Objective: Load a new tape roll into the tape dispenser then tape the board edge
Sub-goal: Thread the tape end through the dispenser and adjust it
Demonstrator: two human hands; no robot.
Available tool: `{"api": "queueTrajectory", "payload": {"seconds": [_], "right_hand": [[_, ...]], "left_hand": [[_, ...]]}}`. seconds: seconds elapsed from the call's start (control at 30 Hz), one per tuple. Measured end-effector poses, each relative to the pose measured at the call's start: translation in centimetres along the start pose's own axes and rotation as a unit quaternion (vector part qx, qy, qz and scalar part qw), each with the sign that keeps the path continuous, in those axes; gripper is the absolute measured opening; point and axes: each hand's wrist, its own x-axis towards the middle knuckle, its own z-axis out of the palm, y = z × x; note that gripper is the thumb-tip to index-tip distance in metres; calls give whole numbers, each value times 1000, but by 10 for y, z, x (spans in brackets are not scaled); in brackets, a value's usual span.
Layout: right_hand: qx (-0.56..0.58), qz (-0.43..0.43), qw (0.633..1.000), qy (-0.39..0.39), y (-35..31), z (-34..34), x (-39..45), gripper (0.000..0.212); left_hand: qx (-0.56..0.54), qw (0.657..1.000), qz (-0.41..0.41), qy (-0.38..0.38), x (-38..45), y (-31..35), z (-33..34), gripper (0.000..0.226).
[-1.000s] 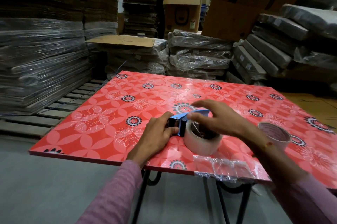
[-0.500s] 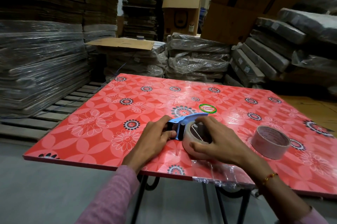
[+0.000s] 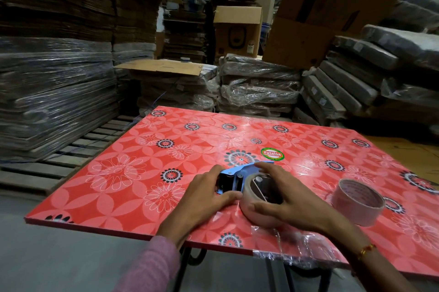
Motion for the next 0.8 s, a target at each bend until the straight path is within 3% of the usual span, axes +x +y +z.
{"api": "queueTrajectory", "payload": {"seconds": [0.23, 0.33, 0.5, 0.6, 0.8], "right_hand": [[10, -18, 999, 24, 4, -3, -1, 86], [-89, -54, 993, 63, 15, -21, 10, 75], [-169, 14, 970, -174, 18, -41, 49, 95], [-204, 14, 960, -193, 14, -42, 64, 79], [-324, -62, 932, -148, 6, -38, 74, 21]], "left_hand": [[37, 999, 12, 9, 0, 2, 0, 50], [53, 998, 21, 12, -1, 1, -1, 35], [50, 999, 11, -4, -1, 0, -2, 31], [36, 999, 6, -10, -1, -2, -3, 29], [15, 1000, 18, -17, 1, -5, -4, 22]]}}
